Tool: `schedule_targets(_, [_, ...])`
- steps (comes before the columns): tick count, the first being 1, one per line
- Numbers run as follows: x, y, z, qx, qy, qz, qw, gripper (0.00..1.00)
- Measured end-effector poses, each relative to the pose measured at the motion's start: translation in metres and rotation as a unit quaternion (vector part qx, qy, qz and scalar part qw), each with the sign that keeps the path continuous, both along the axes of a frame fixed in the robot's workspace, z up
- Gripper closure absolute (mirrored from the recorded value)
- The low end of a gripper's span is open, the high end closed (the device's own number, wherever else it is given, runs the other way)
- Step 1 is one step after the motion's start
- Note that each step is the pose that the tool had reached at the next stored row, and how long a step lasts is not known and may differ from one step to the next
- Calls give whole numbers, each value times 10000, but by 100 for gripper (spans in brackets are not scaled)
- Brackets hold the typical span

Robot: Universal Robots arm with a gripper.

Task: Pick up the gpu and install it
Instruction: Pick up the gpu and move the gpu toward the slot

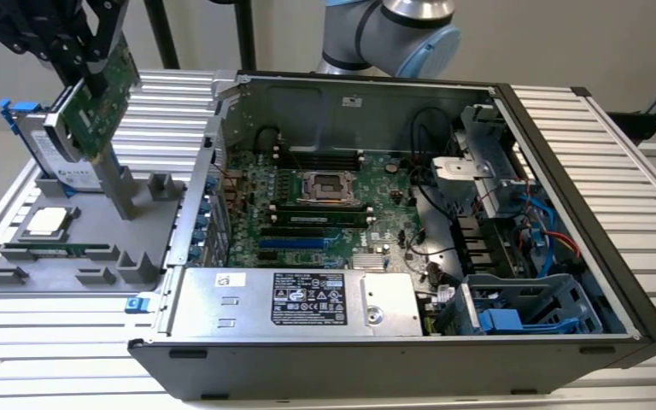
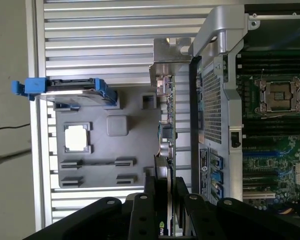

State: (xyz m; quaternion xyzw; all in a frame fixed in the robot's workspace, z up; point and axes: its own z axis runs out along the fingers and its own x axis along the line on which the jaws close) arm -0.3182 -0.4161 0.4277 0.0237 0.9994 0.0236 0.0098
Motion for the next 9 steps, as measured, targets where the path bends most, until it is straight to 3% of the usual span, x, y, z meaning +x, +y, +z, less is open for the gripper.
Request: schedule_targets(9, [8, 0, 0, 0, 0, 0, 10000, 100])
